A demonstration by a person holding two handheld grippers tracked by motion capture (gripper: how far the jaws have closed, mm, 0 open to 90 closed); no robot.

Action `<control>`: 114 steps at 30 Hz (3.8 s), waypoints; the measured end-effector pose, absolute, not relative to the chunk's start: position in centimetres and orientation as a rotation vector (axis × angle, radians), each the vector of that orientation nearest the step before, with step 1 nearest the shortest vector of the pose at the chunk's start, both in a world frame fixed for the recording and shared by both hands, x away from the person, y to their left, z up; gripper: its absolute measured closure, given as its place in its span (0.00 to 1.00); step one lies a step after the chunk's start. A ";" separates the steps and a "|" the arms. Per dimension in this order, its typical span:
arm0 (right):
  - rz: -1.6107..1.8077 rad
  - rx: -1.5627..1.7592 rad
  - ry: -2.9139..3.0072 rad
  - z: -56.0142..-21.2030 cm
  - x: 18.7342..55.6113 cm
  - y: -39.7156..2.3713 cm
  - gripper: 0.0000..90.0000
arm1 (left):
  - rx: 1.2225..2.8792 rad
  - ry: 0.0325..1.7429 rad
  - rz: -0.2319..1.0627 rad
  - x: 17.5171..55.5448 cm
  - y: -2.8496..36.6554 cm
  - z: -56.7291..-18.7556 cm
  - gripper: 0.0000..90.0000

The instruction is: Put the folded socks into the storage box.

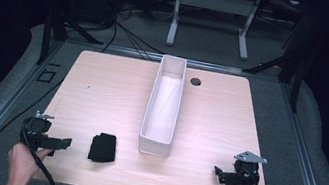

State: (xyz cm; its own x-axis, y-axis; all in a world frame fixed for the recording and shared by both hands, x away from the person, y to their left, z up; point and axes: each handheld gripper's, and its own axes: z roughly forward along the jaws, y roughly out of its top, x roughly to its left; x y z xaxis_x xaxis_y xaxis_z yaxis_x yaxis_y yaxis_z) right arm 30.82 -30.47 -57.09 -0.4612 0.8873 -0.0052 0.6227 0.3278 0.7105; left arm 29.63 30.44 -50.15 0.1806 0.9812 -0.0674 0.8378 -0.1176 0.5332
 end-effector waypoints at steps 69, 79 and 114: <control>0.921 1.337 2.204 -57.1 30.8 -30.5 0.00 | 2.473 1.516 0.077 34.9 18.6 -51.8 0.33; 0.922 1.337 2.204 -57.1 30.8 -30.5 0.00 | 2.489 1.495 0.042 35.0 18.4 -51.7 0.48; 0.920 1.337 2.202 -57.1 30.8 -30.5 0.00 | 2.463 1.449 0.018 34.9 18.9 -49.6 0.73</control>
